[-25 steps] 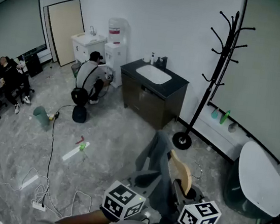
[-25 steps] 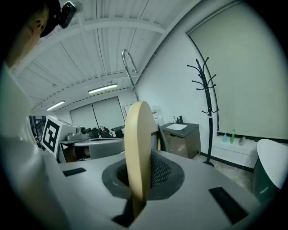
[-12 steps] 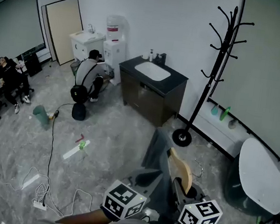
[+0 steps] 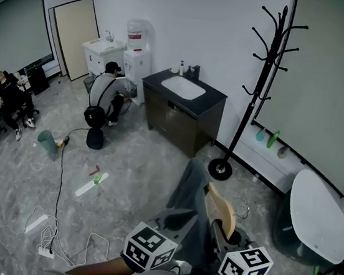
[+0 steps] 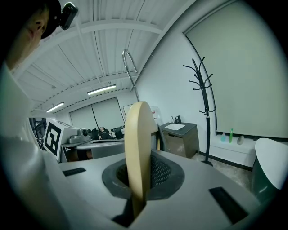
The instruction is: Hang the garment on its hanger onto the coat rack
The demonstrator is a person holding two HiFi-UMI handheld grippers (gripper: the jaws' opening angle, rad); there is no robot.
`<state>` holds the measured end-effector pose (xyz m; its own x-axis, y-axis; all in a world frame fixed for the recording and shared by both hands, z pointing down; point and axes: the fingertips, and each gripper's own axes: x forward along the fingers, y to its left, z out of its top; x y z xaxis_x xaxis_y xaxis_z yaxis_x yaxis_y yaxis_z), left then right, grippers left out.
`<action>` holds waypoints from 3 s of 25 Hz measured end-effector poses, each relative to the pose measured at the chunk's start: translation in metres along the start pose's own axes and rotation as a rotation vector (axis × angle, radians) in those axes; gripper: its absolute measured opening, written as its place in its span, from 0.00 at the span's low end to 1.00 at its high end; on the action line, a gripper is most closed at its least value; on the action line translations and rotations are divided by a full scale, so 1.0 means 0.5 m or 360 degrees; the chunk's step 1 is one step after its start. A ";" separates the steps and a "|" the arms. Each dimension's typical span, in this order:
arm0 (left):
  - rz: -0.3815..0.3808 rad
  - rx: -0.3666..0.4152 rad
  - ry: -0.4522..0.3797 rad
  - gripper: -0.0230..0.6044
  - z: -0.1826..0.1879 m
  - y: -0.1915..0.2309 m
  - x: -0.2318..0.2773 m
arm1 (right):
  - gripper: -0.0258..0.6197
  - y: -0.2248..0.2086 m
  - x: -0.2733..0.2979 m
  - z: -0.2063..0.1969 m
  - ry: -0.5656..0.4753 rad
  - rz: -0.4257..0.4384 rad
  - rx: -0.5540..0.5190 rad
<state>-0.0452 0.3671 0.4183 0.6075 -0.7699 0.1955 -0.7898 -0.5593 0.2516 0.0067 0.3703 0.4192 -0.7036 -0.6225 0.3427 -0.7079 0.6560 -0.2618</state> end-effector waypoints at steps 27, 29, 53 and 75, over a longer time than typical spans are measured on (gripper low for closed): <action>-0.0079 0.0047 -0.0015 0.05 0.069 0.024 0.296 | 0.06 -0.279 0.043 0.113 -0.0063 -0.0115 -0.0042; -0.0101 0.0055 -0.0020 0.04 0.087 0.057 0.329 | 0.06 -0.304 0.075 0.131 -0.0065 -0.0141 -0.0039; -0.0170 0.0069 -0.0002 0.04 0.257 0.439 0.669 | 0.06 -0.592 0.467 0.392 -0.0134 -0.0256 0.0008; 0.0035 0.0062 -0.0054 0.04 0.432 0.625 1.091 | 0.06 -0.978 0.732 0.634 -0.0061 -0.0095 -0.0048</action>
<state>0.0211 -0.2938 0.3987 0.5871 -0.7918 0.1685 -0.8062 -0.5531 0.2100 0.0755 -0.3137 0.3866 -0.6623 -0.6764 0.3221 -0.7470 0.6294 -0.2143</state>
